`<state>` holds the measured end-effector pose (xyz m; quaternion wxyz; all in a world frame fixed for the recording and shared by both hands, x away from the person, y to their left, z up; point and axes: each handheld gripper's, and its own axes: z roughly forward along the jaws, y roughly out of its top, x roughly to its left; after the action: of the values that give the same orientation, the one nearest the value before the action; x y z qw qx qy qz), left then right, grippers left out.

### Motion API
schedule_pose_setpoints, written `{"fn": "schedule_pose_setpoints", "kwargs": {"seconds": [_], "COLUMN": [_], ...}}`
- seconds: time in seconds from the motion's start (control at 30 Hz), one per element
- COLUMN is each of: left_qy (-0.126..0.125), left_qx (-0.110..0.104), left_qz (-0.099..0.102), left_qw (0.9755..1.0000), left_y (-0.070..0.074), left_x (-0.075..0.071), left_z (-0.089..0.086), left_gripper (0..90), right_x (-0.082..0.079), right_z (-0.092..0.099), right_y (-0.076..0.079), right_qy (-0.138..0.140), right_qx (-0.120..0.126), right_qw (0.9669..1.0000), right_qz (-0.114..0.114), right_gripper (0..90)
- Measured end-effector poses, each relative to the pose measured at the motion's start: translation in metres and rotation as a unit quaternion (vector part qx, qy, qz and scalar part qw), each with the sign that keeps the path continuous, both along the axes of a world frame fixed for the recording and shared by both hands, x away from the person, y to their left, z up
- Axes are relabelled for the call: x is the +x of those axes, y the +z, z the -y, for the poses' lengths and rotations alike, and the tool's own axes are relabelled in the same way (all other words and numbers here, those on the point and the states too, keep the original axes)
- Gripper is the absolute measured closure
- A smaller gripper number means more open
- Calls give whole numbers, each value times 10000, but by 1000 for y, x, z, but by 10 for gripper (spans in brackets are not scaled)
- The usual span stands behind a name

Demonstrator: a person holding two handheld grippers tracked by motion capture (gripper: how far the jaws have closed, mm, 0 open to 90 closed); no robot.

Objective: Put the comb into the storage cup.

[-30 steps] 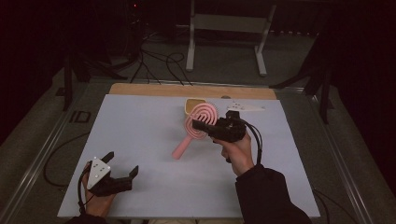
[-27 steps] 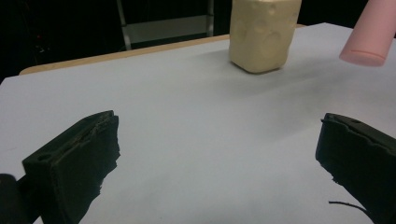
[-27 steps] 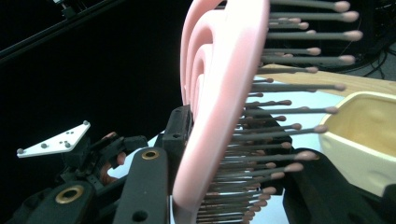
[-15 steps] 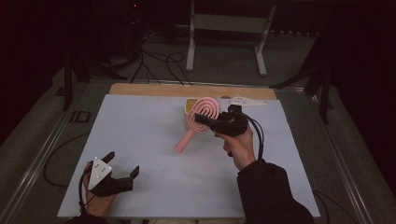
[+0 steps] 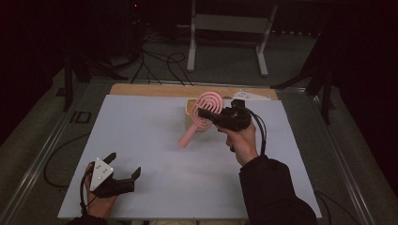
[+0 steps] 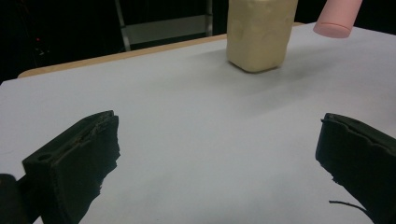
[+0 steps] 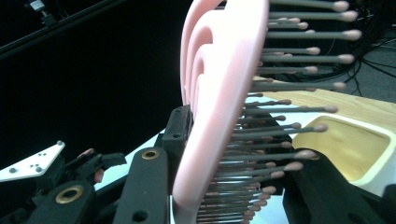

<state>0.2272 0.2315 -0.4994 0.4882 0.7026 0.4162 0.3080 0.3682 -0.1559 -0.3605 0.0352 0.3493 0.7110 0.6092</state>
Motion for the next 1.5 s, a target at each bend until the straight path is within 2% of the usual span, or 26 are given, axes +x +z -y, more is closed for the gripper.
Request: {"fn": "schedule_pose_setpoints", "kwargs": {"seconds": [0.33, 1.1, 1.5], "left_qy": [22, 24, 23], "left_qx": [-13, 4, 18], "left_qz": [8, 21, 23], "left_qw": [10000, 10000, 10000], "left_y": [0, 0, 0], "left_x": [0, -1, -1], "left_z": [0, 0, 0], "left_gripper": [0, 0, 0], "right_x": [9, 25, 31], "right_z": [4, 11, 10], "right_y": [7, 12, 19], "right_qy": [-125, -384, -470], "right_qx": [17, -71, -67], "right_qw": [9999, 9992, 9988], "right_qz": [18, 31, 138], "right_gripper": [635, 635, 635]}}
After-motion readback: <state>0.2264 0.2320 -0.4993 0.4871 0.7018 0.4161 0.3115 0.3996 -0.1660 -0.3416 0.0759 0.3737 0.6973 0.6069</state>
